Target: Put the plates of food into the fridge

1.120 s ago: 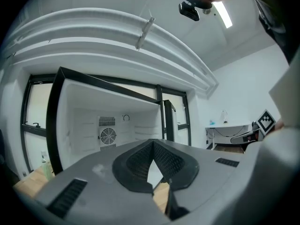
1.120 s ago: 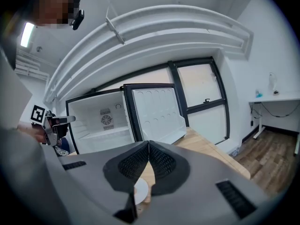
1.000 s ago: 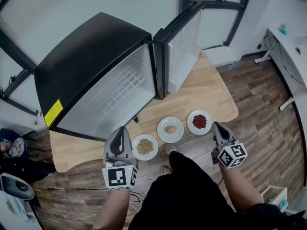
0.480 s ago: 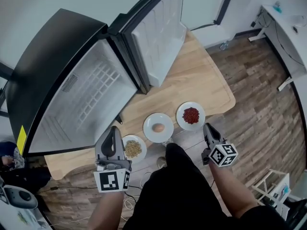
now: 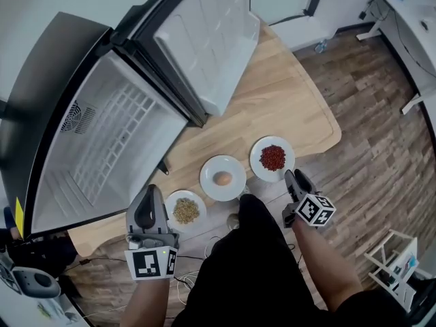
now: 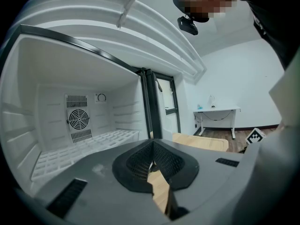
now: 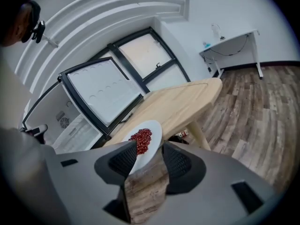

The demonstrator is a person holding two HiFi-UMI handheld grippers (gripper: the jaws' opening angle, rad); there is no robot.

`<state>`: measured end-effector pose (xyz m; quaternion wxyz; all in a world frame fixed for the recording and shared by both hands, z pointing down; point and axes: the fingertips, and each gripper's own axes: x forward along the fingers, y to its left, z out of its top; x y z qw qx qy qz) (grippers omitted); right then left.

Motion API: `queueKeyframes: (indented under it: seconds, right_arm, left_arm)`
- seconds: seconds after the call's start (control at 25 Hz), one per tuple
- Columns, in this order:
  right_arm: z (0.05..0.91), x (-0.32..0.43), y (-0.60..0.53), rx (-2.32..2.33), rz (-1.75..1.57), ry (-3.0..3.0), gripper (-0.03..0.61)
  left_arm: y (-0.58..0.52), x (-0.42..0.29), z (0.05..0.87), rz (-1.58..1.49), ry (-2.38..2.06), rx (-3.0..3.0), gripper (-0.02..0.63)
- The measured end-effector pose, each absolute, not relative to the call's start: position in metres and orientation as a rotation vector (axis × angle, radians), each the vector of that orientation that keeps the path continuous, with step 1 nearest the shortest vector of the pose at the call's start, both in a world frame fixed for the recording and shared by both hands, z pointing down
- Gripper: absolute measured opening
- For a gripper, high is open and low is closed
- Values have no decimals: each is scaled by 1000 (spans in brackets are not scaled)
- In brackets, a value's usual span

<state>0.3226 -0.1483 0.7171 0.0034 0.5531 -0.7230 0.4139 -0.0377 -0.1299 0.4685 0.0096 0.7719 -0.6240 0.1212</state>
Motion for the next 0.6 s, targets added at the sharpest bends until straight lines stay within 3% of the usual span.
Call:
queueKeyframes:
  seconds: [0.36, 0.44, 0.6]
  right_arm:
    - [741, 316, -161, 1726, 1658, -2270, 169]
    - [738, 315, -164, 1738, 1672, -2278, 92]
    - [722, 314, -169, 1762, 1747, -2307, 57]
  left_arm:
    - [-128, -41, 480, 434, -1948, 2375, 5]
    - [-129, -41, 479, 439, -1949, 2373, 5]
    - [-132, -40, 473, 425, -1956, 2378, 5]
